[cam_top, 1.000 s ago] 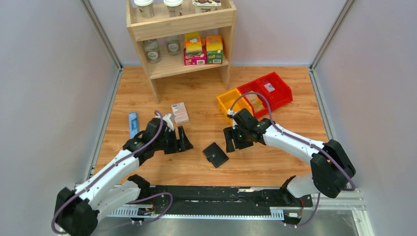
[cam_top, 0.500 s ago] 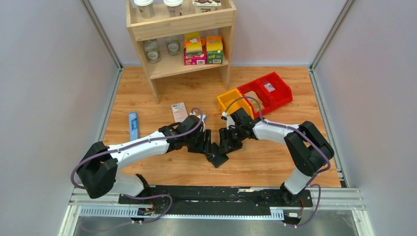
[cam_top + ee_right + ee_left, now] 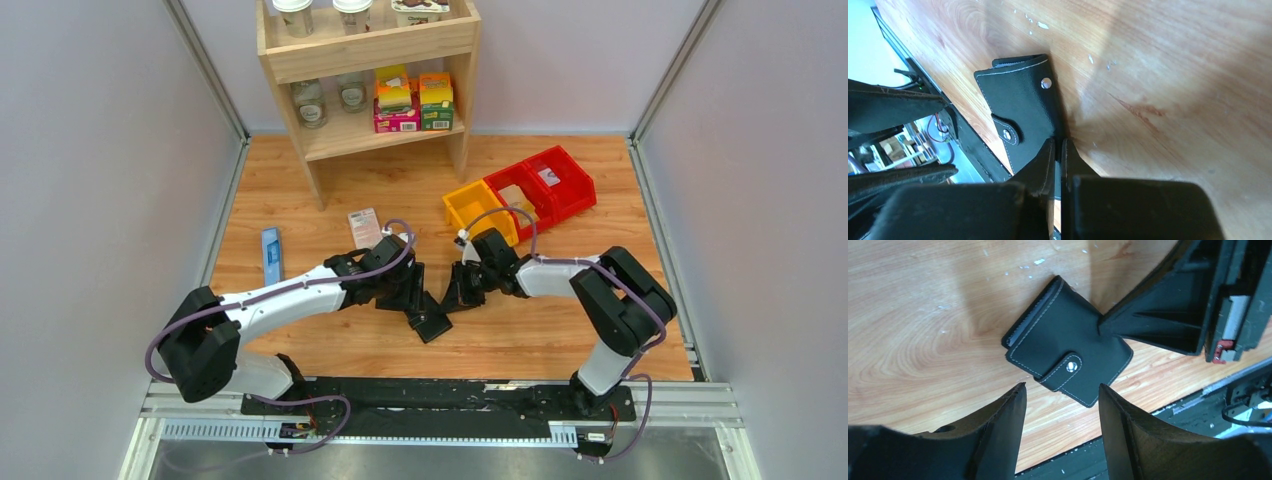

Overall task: Take the credit cards out of the card holder
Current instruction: Open the card holder at the center of the board.

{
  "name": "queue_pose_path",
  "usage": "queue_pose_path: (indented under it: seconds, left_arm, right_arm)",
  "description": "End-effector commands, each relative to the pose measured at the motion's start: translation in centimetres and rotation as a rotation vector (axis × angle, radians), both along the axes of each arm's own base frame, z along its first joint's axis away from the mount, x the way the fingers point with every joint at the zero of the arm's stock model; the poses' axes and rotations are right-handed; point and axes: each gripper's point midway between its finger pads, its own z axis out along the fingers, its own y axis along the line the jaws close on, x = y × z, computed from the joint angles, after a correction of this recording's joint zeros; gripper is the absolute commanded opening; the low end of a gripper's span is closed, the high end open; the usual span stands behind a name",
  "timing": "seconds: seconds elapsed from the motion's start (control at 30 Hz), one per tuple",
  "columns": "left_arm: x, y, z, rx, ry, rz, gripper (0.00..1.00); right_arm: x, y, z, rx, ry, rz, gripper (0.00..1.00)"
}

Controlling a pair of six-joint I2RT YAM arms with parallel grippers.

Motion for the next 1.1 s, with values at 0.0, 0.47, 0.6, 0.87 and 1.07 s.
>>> queue_pose_path:
  seconds: [0.0, 0.47, 0.6, 0.87, 1.07]
  left_arm:
    - [1.4, 0.3, 1.1, 0.013, -0.060, 0.071, 0.63]
    - [2.6, -2.6, 0.1, 0.102, -0.079, 0.011, 0.58]
    - [2.7, -3.4, -0.8, 0.175, -0.087, -0.026, 0.57]
    - [2.6, -3.6, -2.5, 0.292, -0.063, -0.066, 0.50]
    - [1.8, -3.2, -4.1, 0.364, -0.035, -0.095, 0.49]
  right_arm:
    - [2.3, 0.2, 0.9, 0.022, -0.073, -0.187, 0.00]
    - [2.7, -1.9, 1.8, -0.112, -0.232, -0.462, 0.00]
    - [2.4, -1.8, 0.7, -0.133, -0.215, -0.451, 0.00]
    - [2.4, -1.6, 0.3, -0.138, -0.213, -0.441, 0.00]
    - [2.5, -1.6, 0.3, -0.140, -0.220, -0.440, 0.00]
